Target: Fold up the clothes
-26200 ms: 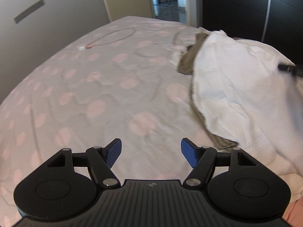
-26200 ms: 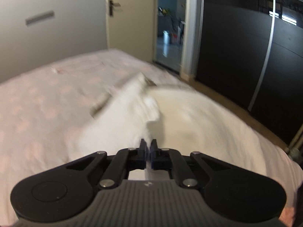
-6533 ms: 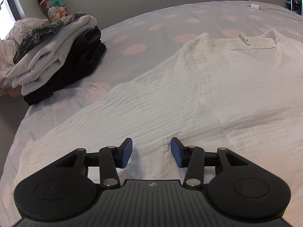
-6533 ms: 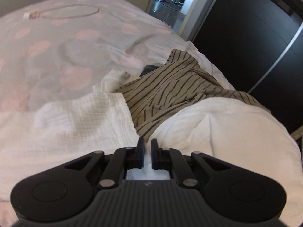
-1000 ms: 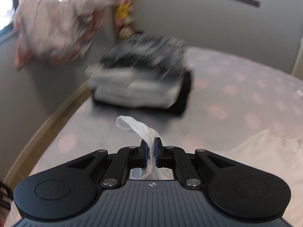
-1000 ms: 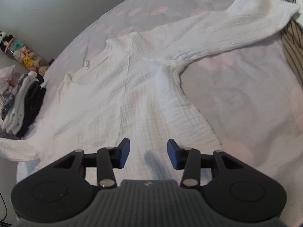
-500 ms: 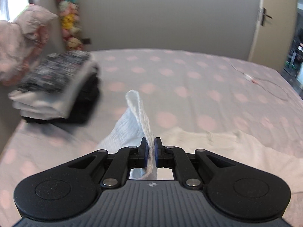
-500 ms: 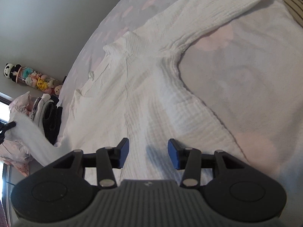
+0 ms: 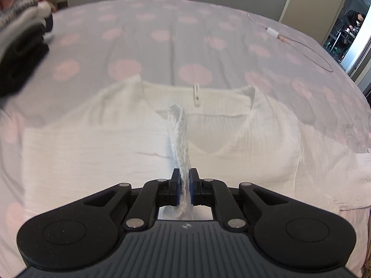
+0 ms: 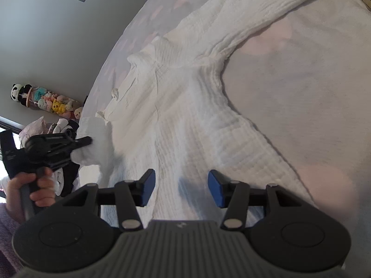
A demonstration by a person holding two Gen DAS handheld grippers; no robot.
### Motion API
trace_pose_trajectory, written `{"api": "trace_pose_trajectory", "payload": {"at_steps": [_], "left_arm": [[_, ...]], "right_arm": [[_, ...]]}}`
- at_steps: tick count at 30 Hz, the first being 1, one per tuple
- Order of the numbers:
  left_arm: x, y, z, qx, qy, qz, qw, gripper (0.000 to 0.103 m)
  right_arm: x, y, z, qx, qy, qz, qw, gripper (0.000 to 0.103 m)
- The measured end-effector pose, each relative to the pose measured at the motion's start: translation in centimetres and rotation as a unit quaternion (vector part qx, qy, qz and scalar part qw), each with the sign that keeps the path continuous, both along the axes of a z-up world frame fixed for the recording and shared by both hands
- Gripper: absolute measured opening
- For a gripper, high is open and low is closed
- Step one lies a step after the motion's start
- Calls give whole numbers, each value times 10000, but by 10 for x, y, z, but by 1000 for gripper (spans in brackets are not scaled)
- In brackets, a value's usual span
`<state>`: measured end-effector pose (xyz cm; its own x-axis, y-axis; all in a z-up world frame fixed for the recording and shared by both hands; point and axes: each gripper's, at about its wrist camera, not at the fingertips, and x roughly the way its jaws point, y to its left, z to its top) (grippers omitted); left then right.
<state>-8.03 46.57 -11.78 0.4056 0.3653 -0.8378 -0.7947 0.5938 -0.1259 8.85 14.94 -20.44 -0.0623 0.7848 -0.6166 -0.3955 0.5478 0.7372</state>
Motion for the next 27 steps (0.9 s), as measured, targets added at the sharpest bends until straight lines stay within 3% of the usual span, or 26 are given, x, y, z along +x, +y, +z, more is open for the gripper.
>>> {"api": "trace_pose_trajectory", "payload": {"at_steps": [1, 3, 5, 9, 16, 23, 27], "left_arm": [[0, -1, -4, -39, -30, -4, 10000, 10], [-1, -2, -2, -66, -129, -83, 9999, 23], [-3, -3, 3, -85, -232, -170, 9996, 29], [-22, -9, 22, 102, -336, -232, 9991, 29], [-113, -26, 36, 877, -57, 478, 9950, 30], [-212, -17, -1, 752, 248, 1534, 9850, 30], [-232, -10, -20, 561, 109, 1594, 9856, 30]], "right_arm": [[1, 0, -1, 9, 13, -3, 10000, 55], [2, 0, -2, 25, 37, -18, 10000, 55], [2, 2, -2, 22, 38, -20, 10000, 55], [1, 2, -1, 16, 34, -20, 10000, 55], [-1, 0, 2, -6, 38, -48, 10000, 56], [-5, -6, 7, -78, -9, -54, 10000, 56], [-8, -8, 10, -119, -81, -51, 9999, 56]]}}
